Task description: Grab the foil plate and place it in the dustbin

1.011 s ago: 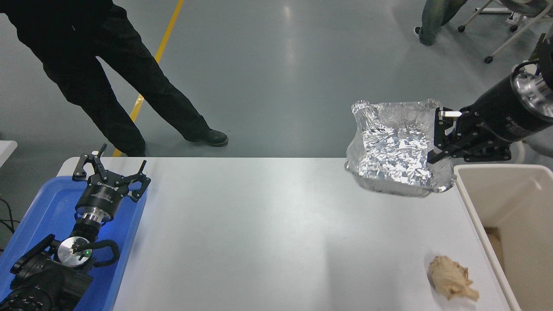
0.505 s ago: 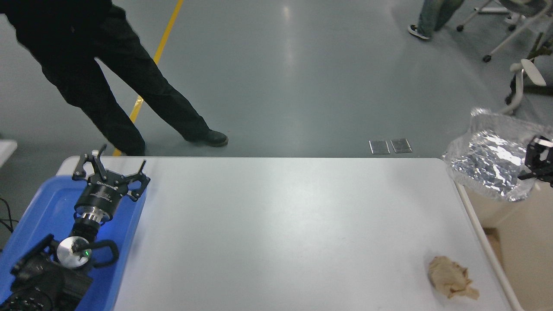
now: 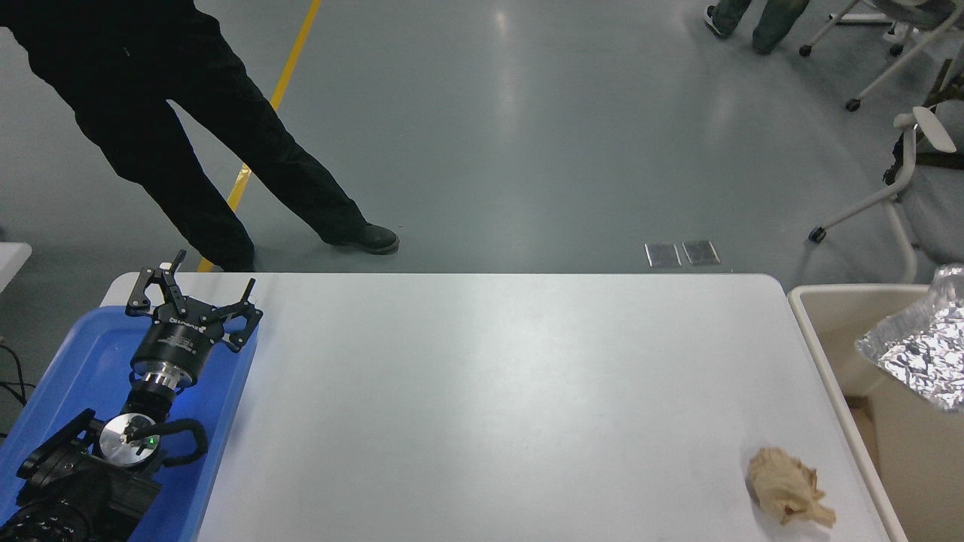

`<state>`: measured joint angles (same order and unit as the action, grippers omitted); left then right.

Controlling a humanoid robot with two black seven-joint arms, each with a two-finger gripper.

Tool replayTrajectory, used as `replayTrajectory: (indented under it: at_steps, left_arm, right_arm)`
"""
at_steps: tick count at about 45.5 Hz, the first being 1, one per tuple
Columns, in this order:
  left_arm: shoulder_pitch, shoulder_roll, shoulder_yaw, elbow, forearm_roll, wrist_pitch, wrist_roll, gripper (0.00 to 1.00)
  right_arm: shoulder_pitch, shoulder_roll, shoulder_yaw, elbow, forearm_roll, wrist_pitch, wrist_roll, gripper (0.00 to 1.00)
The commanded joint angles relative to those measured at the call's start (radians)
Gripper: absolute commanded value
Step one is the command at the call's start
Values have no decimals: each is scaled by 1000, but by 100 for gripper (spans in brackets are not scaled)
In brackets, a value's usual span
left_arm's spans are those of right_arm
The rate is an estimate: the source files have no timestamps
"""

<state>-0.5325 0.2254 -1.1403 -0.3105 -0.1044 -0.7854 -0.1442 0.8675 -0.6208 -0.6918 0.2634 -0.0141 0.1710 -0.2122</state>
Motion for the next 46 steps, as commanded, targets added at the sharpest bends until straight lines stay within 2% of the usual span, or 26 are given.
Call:
replayTrajectory:
  at_steps: [1,16,17,19,20,26,40,42,46]
  left_arm:
    - [-1,0,1,1,0,0,0,99]
    - [-1,0,1,-1,0,0,0,99]
    - [-1,0,1,1,0,0,0,99]
    - [-1,0,1,1,0,0,0,99]
    - [-1,0,-1,1,0,0,0,99]
    - [-1,0,1,1,0,0,0,99]
    - [-1,-1,1,1,-1,0,0,99]
    - [-1,0,1,1,0,0,0,99]
    - [-1,0,1,-1,-1,0,0,99]
  right_arm:
    - [-203,119,45,-234,-1,-102,-3,0]
    - [-222,122,41,-234,-1,-133,-4,0]
    - [-222,122,41,-236,-1,-136,-4,4]
    - [-220,125,41,-236,-1,-148,-3,29]
    - [-219,127,41,-236,0,-160,-3,37]
    - [-222,130,44,-224,0,-245,-3,66]
    - [-200,124,55,-172,0,-249,-4,72]
    - [-185,121,55,-139,0,-248,-4,77]
    - [-121,72,58,-61,5,-245,-4,100]
